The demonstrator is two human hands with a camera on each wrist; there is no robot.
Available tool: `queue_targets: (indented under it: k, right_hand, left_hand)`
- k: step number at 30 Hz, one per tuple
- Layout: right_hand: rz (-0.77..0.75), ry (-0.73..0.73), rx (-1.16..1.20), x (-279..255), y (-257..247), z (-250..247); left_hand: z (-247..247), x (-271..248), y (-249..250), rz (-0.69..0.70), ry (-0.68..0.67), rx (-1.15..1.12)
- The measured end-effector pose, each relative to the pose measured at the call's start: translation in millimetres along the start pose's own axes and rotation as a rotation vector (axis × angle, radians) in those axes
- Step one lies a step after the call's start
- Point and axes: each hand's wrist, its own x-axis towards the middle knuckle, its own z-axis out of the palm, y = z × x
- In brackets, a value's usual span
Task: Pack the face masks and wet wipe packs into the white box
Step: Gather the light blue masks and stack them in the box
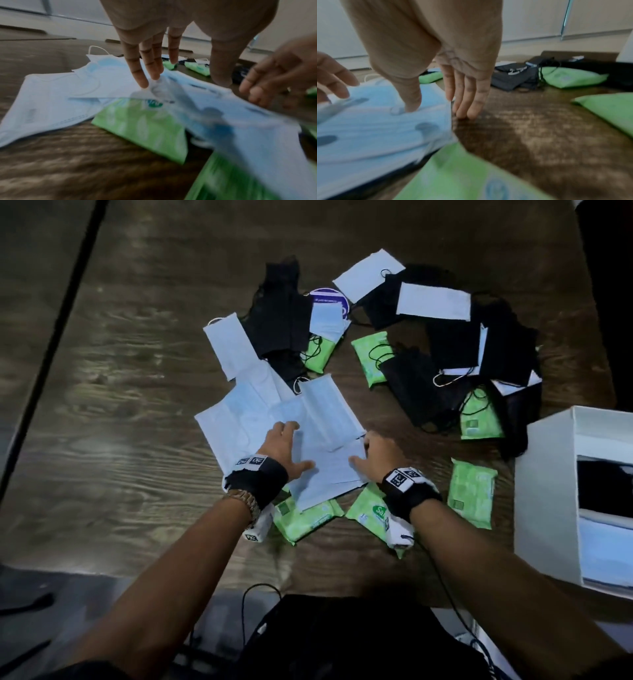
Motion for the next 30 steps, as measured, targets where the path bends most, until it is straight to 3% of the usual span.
queue_targets:
  k: [2,5,11,18,22,25,27,30]
  right_hand:
    - [0.088,0.063,0.062,-1,-5,15]
    - [0.186,0.122,0.115,-1,-12,29]
    - [0.246,0.144,0.234,2,-12,30]
    - [0.224,0.181,0.249,2,-1,25]
    - [0.117,0.273,0.292,2,4,11]
    - [-0.093,0.295,0.431,-1,12,1]
    - [-0.268,0.174,0.477,-8,14,-9]
    - [-0.378,0.000,0.457,-12,12,-19]
  left_hand:
    - [10,-4,-9,0.080,-0.055,0.097]
    - [18,-3,-12,0.087,-0.040,0.167]
    - [20,1,-13,0.061,-0.046,0.032]
    - [11,-5,-9,0.164,0.155,-0.054]
    - [-1,-12,-2,0.091,0.217,-0.259]
    - [-10,-20,1,0.021,0.158,-0.469]
    - [-11,-27,2,0.064,0.135,-0.528]
    - [-4,-30,-2,0.069,0.129,-0.574]
